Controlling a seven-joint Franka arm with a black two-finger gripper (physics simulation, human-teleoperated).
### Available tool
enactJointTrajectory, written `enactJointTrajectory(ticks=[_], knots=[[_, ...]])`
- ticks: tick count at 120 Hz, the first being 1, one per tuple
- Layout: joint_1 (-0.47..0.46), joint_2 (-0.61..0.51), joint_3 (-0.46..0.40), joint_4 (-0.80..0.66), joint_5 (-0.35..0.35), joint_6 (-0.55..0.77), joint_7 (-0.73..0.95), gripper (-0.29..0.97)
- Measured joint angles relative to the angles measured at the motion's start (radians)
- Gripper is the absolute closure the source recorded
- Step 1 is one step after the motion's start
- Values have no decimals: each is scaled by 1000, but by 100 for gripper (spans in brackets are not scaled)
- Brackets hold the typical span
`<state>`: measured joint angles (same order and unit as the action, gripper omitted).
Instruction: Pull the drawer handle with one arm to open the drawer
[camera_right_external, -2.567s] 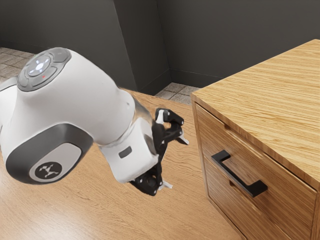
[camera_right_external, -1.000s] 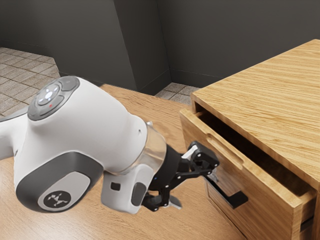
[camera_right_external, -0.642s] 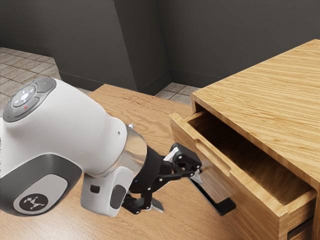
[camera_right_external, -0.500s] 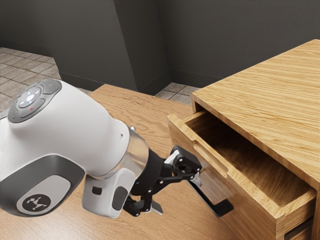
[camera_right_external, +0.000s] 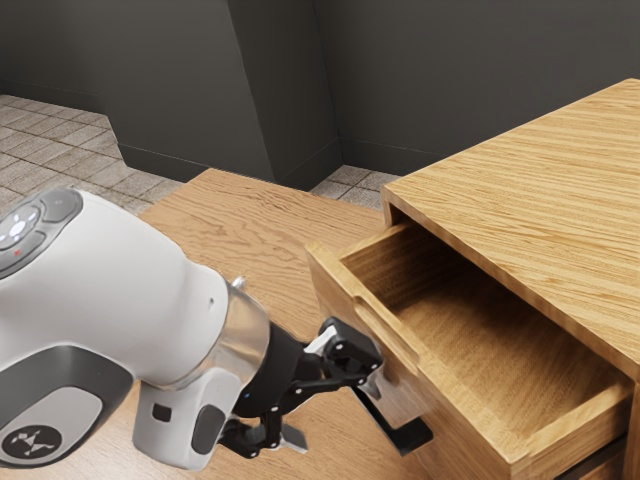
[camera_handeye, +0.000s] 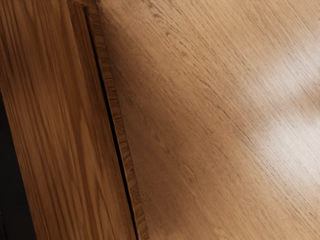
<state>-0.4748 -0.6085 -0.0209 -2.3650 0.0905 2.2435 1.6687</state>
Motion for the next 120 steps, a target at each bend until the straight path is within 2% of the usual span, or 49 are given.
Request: enactJointTrajectory(ticks=[17,70,89,120], knots=[[1,-35,-24,-14,1,-17,-13,8],[-1,-114,-46,-58,1,-65,-49,0],[-1,-148,-50,-70,2,-82,-62,4],[-1,-194,-50,-90,-3,-111,-78,-1]])
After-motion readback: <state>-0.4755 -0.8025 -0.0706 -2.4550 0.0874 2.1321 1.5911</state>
